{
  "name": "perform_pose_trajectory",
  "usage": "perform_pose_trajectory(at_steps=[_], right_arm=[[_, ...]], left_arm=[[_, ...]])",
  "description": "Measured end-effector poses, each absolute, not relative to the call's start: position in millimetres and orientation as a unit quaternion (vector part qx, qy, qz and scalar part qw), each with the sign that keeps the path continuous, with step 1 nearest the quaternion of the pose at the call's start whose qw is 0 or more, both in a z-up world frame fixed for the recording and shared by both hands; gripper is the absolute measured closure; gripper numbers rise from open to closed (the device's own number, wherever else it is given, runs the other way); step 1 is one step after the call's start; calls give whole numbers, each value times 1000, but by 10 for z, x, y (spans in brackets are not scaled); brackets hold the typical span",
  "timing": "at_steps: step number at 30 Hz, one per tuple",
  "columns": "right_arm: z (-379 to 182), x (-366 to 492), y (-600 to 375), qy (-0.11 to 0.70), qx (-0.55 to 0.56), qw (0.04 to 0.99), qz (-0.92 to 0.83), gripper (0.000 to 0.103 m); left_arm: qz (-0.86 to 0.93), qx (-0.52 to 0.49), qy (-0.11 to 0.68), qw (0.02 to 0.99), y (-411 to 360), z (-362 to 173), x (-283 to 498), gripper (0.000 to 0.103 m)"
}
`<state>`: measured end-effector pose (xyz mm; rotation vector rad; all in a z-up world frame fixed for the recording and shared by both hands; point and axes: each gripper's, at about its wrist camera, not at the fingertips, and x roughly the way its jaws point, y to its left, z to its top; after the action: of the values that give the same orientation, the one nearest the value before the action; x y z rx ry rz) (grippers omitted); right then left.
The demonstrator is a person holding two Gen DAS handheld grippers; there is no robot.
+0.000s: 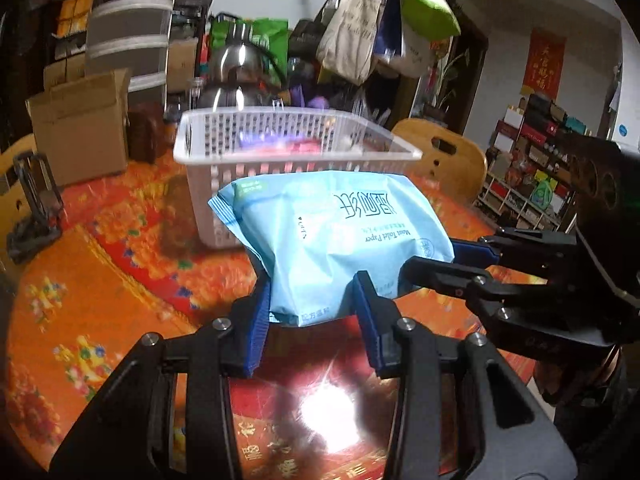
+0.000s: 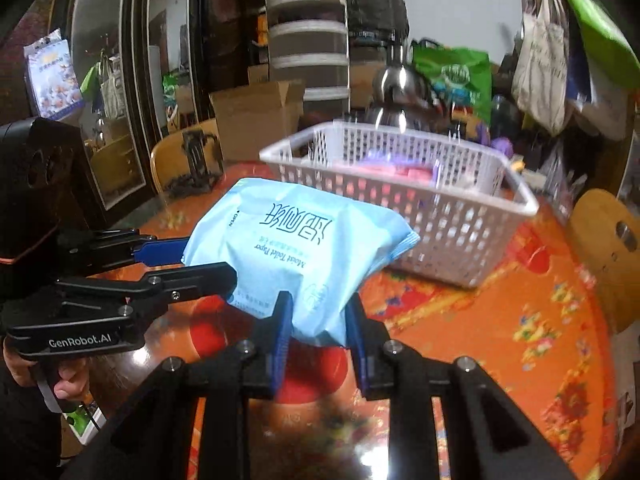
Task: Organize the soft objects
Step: 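Lift the wet-wipe pack into the white basket and open both grippers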
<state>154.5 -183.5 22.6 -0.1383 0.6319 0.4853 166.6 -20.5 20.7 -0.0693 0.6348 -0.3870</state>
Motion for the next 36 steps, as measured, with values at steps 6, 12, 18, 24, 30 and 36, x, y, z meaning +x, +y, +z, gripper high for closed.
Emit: perform_pose_trajectory(at_steps=[6, 12, 18, 24, 30, 36], right_arm=[[797, 1649, -1921, 269, -74, 933, 227, 78], [1347, 2083, -1994, 244, -74, 942, 217, 78], [1484, 2676, -2031, 249, -81, 945, 198, 78], [1305, 3240, -2101, 261, -82, 943, 190, 78], [1020, 3577, -2165, 278, -65, 940, 188, 72], [640, 3734, -2329, 319, -49, 933, 162, 44]], left_arm=[[-185, -17, 273, 944, -298, 824, 1740, 66], [-180, -5, 248, 952, -404, 1467, 2135, 66], [-172, -11, 260, 950, -483, 1686, 2815, 66], [-166, -33, 285, 944, -515, 1466, 3496, 66], [-149, -44, 306, 939, -516, 1180, 3944, 60], [-129, -72, 352, 924, -368, 782, 4163, 39]])
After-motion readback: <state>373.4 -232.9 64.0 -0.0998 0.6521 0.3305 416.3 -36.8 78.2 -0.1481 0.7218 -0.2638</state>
